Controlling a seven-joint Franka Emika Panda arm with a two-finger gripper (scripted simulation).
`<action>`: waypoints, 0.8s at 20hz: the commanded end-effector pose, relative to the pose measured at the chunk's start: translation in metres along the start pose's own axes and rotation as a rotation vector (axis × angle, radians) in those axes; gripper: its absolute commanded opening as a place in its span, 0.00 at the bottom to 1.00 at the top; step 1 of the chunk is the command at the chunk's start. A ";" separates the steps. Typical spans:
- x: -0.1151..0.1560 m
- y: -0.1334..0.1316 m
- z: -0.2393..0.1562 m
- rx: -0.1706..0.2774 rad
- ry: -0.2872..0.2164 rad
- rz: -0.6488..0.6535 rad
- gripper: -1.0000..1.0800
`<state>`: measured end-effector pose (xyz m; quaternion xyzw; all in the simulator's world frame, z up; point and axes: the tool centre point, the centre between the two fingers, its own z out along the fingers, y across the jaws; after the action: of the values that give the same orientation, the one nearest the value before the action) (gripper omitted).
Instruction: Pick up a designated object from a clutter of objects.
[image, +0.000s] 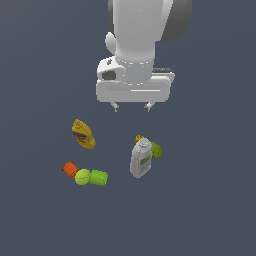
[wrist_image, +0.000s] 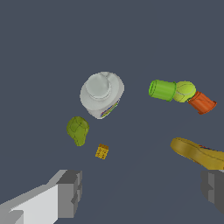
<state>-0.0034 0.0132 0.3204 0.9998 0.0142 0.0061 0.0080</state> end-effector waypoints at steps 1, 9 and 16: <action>0.000 0.000 0.000 0.000 0.000 0.000 0.96; 0.005 -0.001 0.001 -0.009 0.005 -0.006 0.96; 0.006 0.000 0.002 -0.011 0.006 -0.011 0.96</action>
<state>0.0019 0.0143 0.3190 0.9997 0.0186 0.0089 0.0131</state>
